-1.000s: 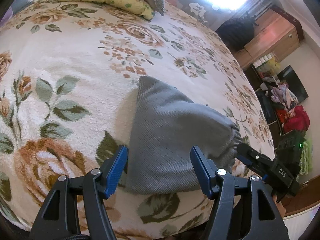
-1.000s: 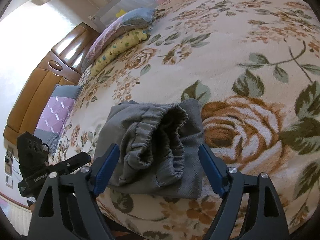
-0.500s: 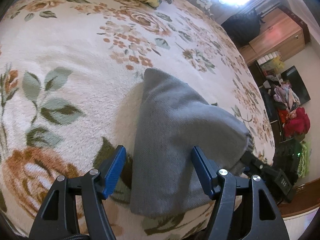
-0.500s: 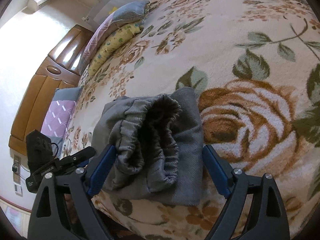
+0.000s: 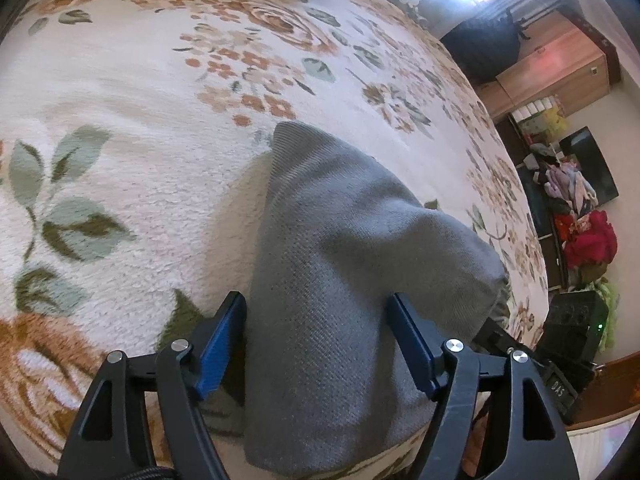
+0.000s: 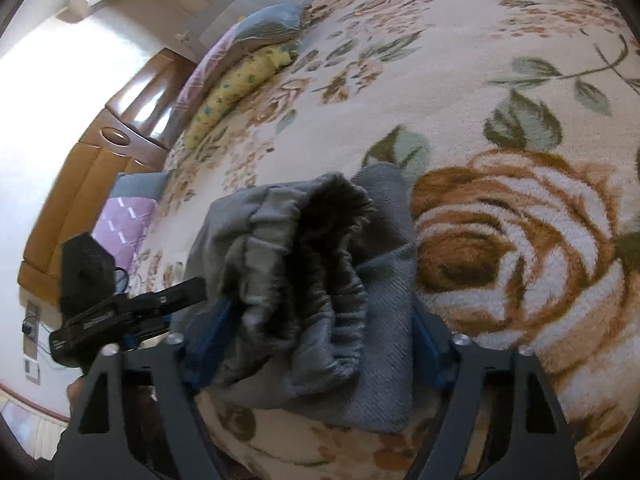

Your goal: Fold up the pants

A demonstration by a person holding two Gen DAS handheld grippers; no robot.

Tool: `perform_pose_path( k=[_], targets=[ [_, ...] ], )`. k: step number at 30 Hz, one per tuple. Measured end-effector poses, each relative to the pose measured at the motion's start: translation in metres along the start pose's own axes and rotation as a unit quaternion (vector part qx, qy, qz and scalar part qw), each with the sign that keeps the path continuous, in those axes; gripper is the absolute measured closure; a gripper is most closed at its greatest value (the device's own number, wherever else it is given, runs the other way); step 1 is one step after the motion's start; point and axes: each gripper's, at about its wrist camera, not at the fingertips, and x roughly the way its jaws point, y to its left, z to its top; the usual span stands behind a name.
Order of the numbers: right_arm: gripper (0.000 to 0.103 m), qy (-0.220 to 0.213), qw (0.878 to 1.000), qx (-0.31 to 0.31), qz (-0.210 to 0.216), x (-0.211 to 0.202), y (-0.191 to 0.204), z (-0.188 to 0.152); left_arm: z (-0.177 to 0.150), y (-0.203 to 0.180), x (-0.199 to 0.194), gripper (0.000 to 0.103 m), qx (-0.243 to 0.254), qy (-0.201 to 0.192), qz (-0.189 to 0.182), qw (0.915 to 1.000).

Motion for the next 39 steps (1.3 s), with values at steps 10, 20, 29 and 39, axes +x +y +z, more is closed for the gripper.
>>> perform_pose_path(
  k=[10,20,29,39],
  targets=[
    [0.04,0.006,1.0,-0.006,0.009,-0.002,0.002,0.0,-0.005,-0.011,-0.004,0.059,0.031,-0.013,-0.007,0.9994],
    [0.051,-0.013,0.999,-0.042,0.002,-0.016,0.031,0.003,-0.008,-0.023,-0.026,0.078,0.045,-0.037,-0.001,0.9983],
    [0.054,-0.008,0.998,-0.066,0.018,-0.017,0.058,0.0,-0.014,-0.013,-0.052,0.078,0.034,-0.059,0.007,0.9977],
    [0.054,0.008,0.995,-0.09,0.04,-0.001,0.088,-0.008,-0.02,0.004,-0.083,0.078,0.019,-0.09,0.026,0.9954]
  ],
)
